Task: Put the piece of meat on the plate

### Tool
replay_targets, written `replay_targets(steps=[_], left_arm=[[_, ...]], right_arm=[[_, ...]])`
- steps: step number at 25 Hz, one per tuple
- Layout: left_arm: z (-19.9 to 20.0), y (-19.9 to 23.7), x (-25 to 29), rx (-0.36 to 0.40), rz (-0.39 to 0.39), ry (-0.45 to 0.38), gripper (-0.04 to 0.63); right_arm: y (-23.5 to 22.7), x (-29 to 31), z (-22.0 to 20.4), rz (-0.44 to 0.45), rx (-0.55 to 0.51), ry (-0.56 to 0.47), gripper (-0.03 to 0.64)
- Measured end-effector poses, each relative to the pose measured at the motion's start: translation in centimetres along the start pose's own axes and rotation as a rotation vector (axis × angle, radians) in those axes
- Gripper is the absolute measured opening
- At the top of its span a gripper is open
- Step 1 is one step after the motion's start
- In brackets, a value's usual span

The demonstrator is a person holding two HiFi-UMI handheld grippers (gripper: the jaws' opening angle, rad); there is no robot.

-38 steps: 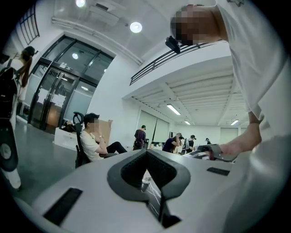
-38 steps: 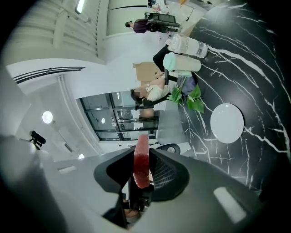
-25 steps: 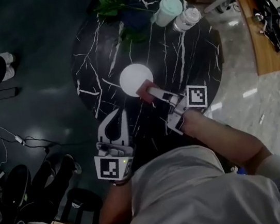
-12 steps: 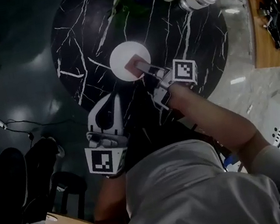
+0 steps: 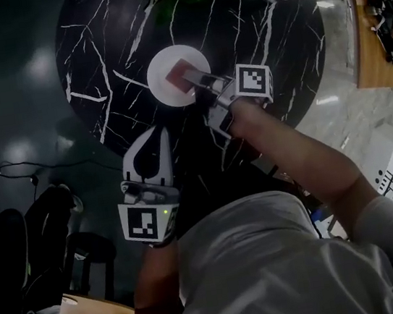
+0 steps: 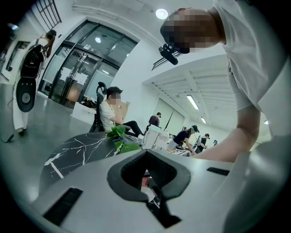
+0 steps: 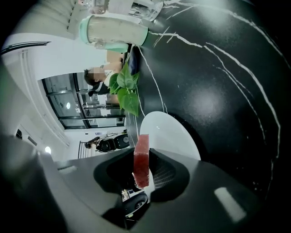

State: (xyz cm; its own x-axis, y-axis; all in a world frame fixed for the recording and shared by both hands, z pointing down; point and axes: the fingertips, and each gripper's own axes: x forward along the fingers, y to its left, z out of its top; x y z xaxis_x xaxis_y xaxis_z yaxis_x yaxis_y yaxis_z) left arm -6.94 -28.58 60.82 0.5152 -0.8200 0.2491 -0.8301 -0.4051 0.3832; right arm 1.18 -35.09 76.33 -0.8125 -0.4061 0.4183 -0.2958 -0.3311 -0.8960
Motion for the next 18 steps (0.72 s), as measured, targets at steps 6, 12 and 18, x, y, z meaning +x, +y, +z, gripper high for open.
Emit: replay_targets(steps=[6, 12, 18], left_arm=[[-0.1, -0.2, -0.1, -0.007, -0.007, 0.002, 0.006], [0.5, -0.3, -0.5, -0.011, -0.013, -0.005, 0.006], [1.2, -0.7, -1.3, -0.012, -0.021, -0.010, 0.006]], right_arm=[[0.2, 0.6, -0.1, 0.003, 0.046, 0.014, 0.089], [0.4, 0.2, -0.3, -0.034, 0.041, 0.003, 0.132], [0.7, -0.2, -0.6, -0.101, -0.018, 0.007, 0.187]])
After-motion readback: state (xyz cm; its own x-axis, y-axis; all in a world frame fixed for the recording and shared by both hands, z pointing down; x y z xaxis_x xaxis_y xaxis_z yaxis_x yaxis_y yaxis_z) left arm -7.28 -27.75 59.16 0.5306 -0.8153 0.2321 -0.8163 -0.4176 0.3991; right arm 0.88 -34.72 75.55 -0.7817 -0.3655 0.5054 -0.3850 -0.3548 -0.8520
